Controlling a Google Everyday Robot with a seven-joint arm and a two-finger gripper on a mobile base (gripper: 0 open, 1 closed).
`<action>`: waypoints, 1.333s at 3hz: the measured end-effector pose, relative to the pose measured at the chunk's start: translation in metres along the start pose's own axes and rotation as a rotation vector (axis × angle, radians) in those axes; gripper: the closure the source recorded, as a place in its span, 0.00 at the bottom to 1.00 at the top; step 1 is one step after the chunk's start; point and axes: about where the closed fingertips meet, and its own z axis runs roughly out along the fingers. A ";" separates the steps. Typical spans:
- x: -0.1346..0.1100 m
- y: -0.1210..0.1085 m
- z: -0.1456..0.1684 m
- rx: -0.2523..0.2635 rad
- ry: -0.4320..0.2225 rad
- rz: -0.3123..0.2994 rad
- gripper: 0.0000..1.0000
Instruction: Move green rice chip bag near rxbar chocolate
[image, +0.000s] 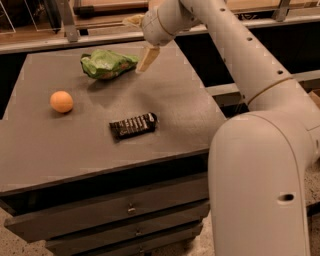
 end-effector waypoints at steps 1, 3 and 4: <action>0.002 -0.005 0.022 -0.001 -0.022 0.010 0.30; -0.005 -0.005 0.049 -0.028 -0.072 0.002 0.23; -0.014 -0.005 0.056 -0.042 -0.098 -0.011 0.22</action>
Offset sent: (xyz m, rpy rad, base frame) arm 0.0325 0.0377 -0.0184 0.0470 0.0271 0.0444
